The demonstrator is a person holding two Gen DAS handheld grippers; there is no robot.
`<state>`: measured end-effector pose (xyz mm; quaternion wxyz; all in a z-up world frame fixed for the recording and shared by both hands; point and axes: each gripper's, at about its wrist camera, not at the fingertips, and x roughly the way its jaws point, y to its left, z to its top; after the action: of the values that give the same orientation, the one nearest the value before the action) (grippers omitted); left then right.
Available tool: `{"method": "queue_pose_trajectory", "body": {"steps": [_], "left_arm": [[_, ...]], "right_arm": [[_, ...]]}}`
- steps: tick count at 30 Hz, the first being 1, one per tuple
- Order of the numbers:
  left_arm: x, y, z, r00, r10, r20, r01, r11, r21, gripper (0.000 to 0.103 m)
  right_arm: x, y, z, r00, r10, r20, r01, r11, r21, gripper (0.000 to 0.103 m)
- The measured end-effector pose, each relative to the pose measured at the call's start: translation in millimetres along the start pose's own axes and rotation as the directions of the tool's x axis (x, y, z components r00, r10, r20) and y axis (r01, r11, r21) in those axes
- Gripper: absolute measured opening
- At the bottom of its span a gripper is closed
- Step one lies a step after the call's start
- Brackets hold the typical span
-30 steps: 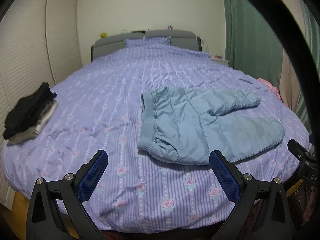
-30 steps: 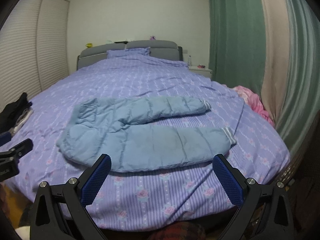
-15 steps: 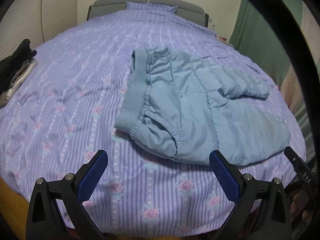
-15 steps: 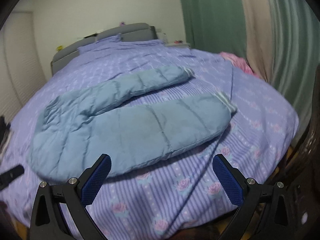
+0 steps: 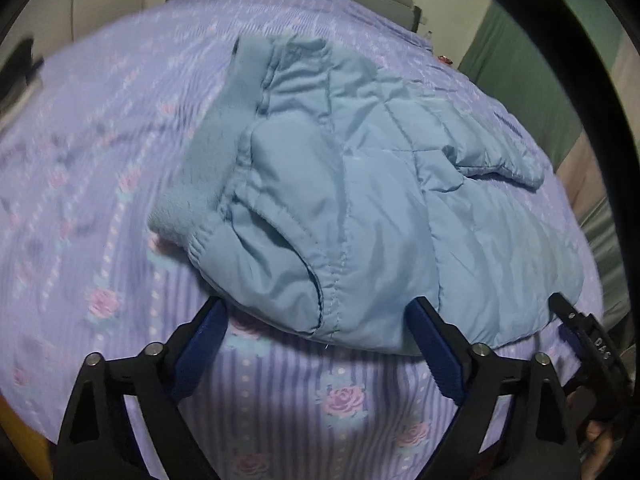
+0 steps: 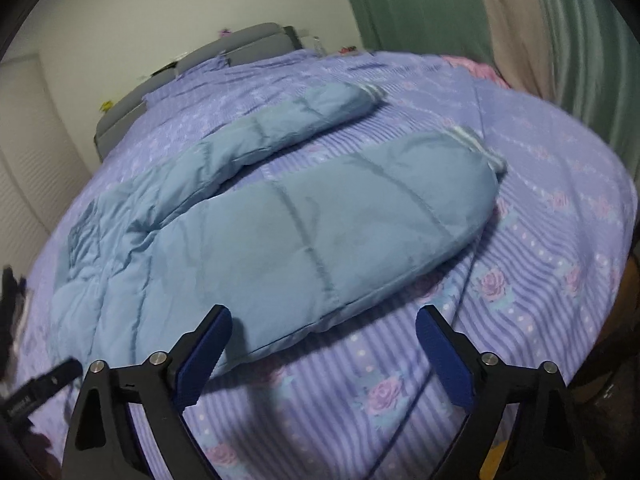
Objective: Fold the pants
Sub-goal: 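Lower both tools onto the pants, left at the waistband, right at the leg, then grasp the waistband with the left tool while the right tool grasps the leg cuff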
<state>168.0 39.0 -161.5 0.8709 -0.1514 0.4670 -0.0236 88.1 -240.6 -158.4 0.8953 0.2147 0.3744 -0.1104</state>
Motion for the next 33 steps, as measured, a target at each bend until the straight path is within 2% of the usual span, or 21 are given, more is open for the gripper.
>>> {"method": "queue_pose_trajectory", "body": {"steps": [2,6,8,11,13,14,15,17,24,28,33], "left_arm": [[3.1,3.6,1.5,1.0,-0.017,-0.003,0.017,0.999,-0.034,0.083],[0.1,-3.5,5.0,1.0,0.003,0.017,-0.003,1.0,0.014,0.069],[0.6,-5.7,8.6,1.0,0.01,0.015,-0.01,1.0,0.017,0.056],[-3.6,-5.3,12.8,1.0,0.005,0.02,-0.005,1.0,0.01,0.04],[-8.9,-4.7,13.8,1.0,0.005,0.029,-0.006,1.0,0.018,0.034],[-12.2,-5.6,13.9,0.999,0.01,0.039,-0.011,1.0,0.029,0.03],[-16.6,-7.0,14.1,0.999,0.018,0.049,-0.02,0.999,0.04,0.029],[-22.9,-7.6,15.0,0.998,0.017,0.065,-0.02,0.999,0.044,0.025],[-53.3,-13.2,24.9,0.987,0.035,0.157,-0.047,0.996,0.078,0.019],[-70.4,-4.8,31.0,0.978,0.05,0.2,-0.06,0.997,0.044,0.017],[-72.2,13.4,31.8,0.979,0.075,0.191,-0.077,0.997,0.005,0.014]], "right_arm": [[5.7,-8.9,3.3,1.0,0.013,-0.016,-0.012,0.999,0.045,0.082],[11.9,-16.2,12.7,1.0,0.006,0.003,-0.006,0.998,0.066,0.082],[17.5,-16.2,18.6,1.0,0.003,0.0,-0.003,0.998,0.068,0.08],[24.6,-17.0,26.7,0.999,0.018,-0.027,-0.016,0.997,0.076,0.061],[24.6,-16.2,31.2,0.999,0.031,-0.043,-0.027,0.996,0.088,0.046],[22.5,-16.6,32.6,0.999,0.029,-0.041,-0.025,0.996,0.087,0.034],[19.0,-16.1,34.4,0.999,0.027,-0.035,-0.024,0.996,0.082,0.026],[6.3,-13.6,38.4,0.999,0.048,-0.004,-0.047,0.996,0.078,0.018],[-49.3,-0.5,57.6,0.984,0.13,0.119,-0.14,0.987,0.082,0.015],[-71.8,13.7,65.8,0.978,0.151,0.143,-0.158,0.986,0.042,0.015],[-84.5,33.0,62.4,0.979,0.153,0.138,-0.149,0.988,-0.033,0.015]]}}
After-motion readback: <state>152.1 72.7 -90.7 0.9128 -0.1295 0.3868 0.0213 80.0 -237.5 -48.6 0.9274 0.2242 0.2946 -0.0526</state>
